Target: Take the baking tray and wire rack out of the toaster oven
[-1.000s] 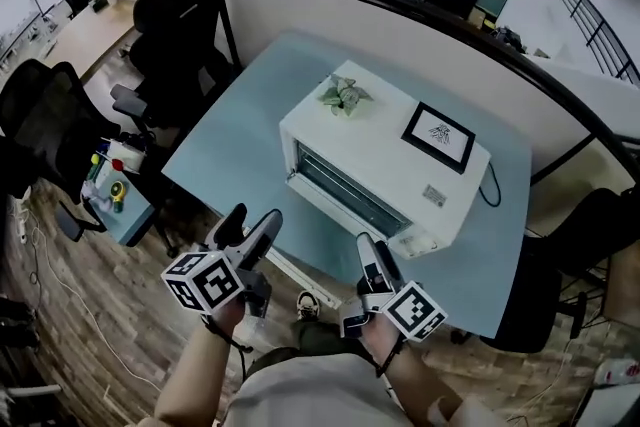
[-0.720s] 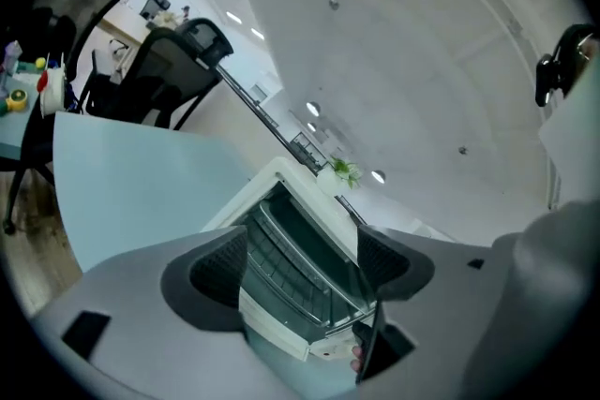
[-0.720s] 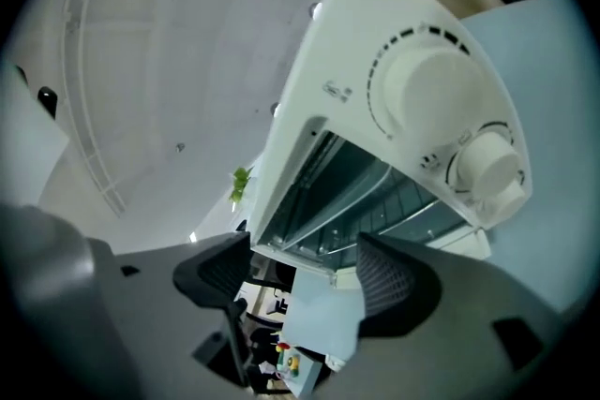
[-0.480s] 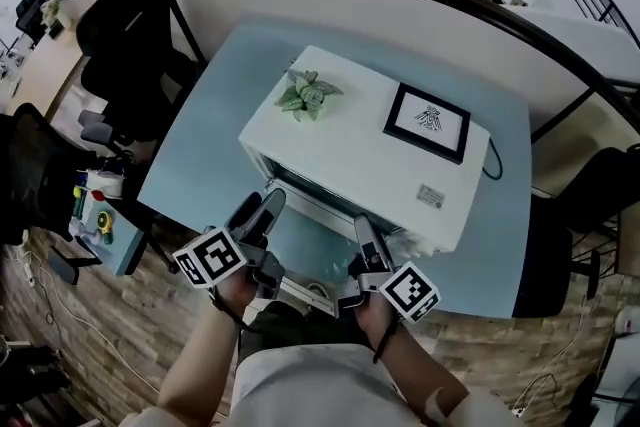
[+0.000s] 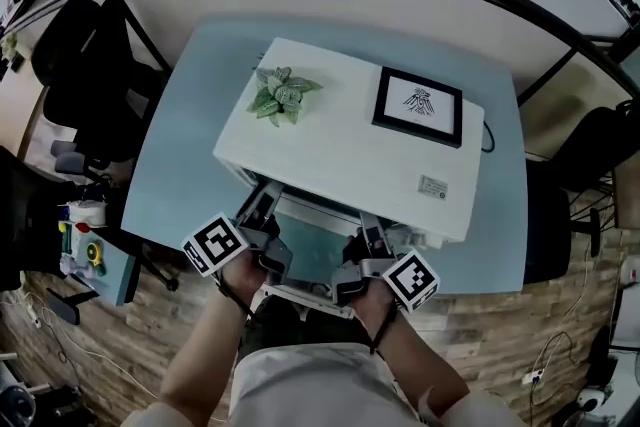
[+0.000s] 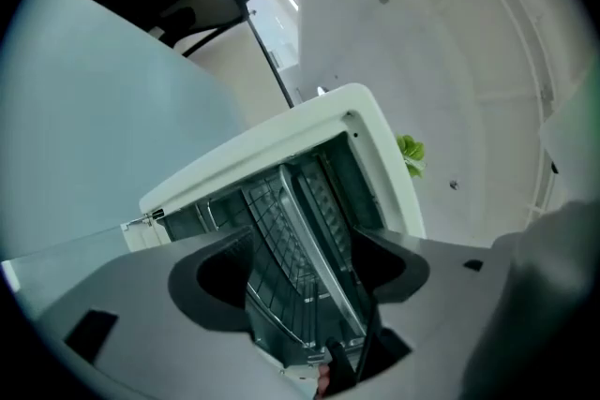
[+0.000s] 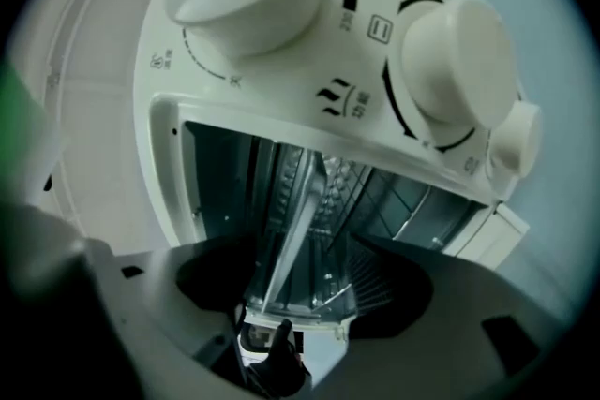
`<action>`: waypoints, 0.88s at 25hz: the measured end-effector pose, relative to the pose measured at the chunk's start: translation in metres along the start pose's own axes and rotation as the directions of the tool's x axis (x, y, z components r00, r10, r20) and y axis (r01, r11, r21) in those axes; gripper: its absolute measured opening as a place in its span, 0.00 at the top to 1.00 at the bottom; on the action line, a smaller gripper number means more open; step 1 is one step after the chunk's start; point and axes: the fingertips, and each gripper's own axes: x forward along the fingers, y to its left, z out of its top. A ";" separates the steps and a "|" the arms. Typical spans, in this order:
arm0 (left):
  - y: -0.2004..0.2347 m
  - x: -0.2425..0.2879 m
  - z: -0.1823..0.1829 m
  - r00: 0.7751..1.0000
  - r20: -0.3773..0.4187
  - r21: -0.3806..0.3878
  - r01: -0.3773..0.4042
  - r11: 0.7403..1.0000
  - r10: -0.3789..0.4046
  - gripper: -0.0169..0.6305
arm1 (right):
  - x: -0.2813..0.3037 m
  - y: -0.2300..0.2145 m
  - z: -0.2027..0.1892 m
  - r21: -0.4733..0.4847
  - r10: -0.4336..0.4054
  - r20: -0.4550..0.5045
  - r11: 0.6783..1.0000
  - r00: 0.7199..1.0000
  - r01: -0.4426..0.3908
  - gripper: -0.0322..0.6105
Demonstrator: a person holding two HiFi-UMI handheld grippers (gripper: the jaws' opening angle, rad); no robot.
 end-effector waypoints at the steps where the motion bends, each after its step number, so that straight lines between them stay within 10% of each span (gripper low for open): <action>1: 0.003 0.005 -0.001 1.000 -0.005 -0.033 0.014 0.999 -0.015 0.47 | 0.002 -0.001 0.001 0.002 0.003 0.019 1.000 1.000 -0.003 0.47; 22: 0.011 0.059 0.016 0.972 -0.023 -0.177 0.228 0.958 -0.235 0.68 | 0.015 -0.009 0.040 0.041 0.068 0.323 0.995 0.944 -0.086 0.67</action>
